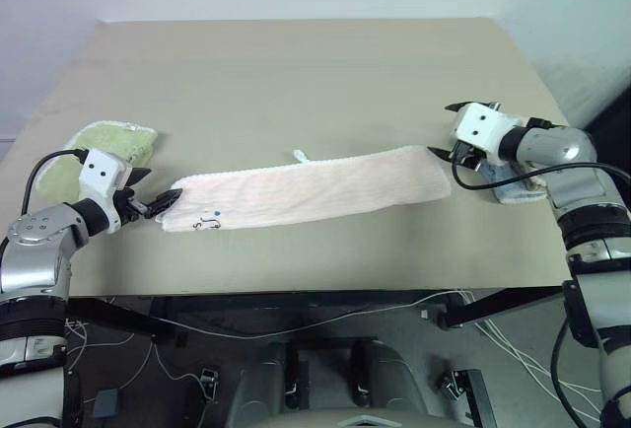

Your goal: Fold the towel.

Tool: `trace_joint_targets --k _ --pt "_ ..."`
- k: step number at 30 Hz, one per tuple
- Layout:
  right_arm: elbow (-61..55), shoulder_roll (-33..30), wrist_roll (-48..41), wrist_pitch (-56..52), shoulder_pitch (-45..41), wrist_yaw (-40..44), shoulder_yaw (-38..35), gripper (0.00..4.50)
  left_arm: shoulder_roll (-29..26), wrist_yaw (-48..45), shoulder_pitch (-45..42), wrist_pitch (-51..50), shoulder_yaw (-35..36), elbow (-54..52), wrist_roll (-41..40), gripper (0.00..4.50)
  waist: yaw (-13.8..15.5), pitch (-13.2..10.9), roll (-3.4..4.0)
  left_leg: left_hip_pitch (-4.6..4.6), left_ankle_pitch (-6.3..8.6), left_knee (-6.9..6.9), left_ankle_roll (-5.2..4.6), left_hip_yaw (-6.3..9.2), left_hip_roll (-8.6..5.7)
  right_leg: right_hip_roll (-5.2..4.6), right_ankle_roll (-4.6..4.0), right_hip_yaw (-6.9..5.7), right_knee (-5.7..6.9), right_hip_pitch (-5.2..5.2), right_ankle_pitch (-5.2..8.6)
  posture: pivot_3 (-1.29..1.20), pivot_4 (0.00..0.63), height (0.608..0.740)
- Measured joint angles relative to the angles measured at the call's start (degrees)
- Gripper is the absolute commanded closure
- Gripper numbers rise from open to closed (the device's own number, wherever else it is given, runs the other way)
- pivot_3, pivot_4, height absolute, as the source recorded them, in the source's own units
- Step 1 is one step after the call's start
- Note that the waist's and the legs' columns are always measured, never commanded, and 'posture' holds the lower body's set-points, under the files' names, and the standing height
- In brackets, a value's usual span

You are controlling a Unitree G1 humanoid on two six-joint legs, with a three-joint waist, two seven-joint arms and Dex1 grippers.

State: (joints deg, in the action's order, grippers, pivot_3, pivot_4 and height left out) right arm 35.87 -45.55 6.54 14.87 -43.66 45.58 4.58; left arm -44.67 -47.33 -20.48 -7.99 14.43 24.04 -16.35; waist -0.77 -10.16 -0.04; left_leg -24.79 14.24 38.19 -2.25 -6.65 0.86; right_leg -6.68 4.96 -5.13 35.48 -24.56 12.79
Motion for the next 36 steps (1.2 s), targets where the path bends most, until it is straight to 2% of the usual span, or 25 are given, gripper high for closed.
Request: trace_joint_targets --k 2,4,8,15,20,27,36 --pt "-6.88 -0.17 -3.26 -5.1 5.47 0.43 -2.8 0.36 0.13 1.33 -0.09 0.56 0.79 -0.14 -0.1 0.33 0.01 0.0 0.0 0.04 0.0 0.0 0.0 0.01 0.0 -0.02 0.0 0.0 0.02 0.03 0.0 0.0 0.15 0.74" --pt "-16.72 0.17 -7.99 -13.41 12.67 0.64 -6.05 0.0 0.95 2.14 -0.21 1.0 2.09 -0.82 -0.66 0.3 0.09 0.01 0.0 0.06 0.0 0.01 0.0 0.05 0.0 -0.04 0.0 0.0 0.03 0.06 0.0 0.0 0.15 0.74" --pt "-31.83 4.42 -17.65 -32.58 21.74 -2.38 -11.98 0.0 3.67 2.33 -0.22 1.0 2.71 -4.71 -2.98 0.3 0.07 0.01 -0.01 0.09 0.01 0.04 -0.01 0.08 -0.01 -0.07 0.01 0.0 0.09 0.08 -0.01 0.0 0.15 0.74" --pt "-46.03 15.52 -39.62 -67.18 25.41 -16.0 -27.85 0.0 8.44 -0.85 0.92 0.69 -0.48 -12.43 -4.99 0.3 0.25 0.03 -0.03 0.1 0.04 0.03 -0.04 0.15 -0.02 -0.11 -0.01 0.01 0.09 0.1 -0.01 0.0 0.15 0.74" --pt "-49.57 24.86 -53.21 -83.09 26.07 -26.83 -38.14 0.0 10.84 -3.77 1.89 -0.12 -5.41 -17.65 -5.47 0.3 0.12 0.06 -0.01 0.09 0.19 0.01 -0.29 0.15 -0.02 -0.1 -0.02 0.01 0.07 0.1 -0.01 0.0 0.15 0.74" --pt "-48.7 32.23 -61.32 -91.42 26.21 -38.46 -43.68 0.0 13.41 -4.94 3.62 -0.31 -10.34 -21.44 -5.38 0.3 0.07 0.07 0.02 0.09 0.22 0.01 -0.37 0.14 -0.04 -0.02 -0.02 0.01 0.09 0.08 -0.01 0.0 0.15 0.74" --pt "-36.29 38.35 -64.71 -85.34 16.95 -48.32 -48.04 0.0 15.08 -4.0 4.52 -0.57 -10.96 -23.48 -5.54 0.3 -0.3 0.15 -0.03 0.12 0.23 0.01 -0.38 0.13 0.01 0.1 -0.01 0.02 0.09 0.1 -0.01 0.0 0.15 0.74"
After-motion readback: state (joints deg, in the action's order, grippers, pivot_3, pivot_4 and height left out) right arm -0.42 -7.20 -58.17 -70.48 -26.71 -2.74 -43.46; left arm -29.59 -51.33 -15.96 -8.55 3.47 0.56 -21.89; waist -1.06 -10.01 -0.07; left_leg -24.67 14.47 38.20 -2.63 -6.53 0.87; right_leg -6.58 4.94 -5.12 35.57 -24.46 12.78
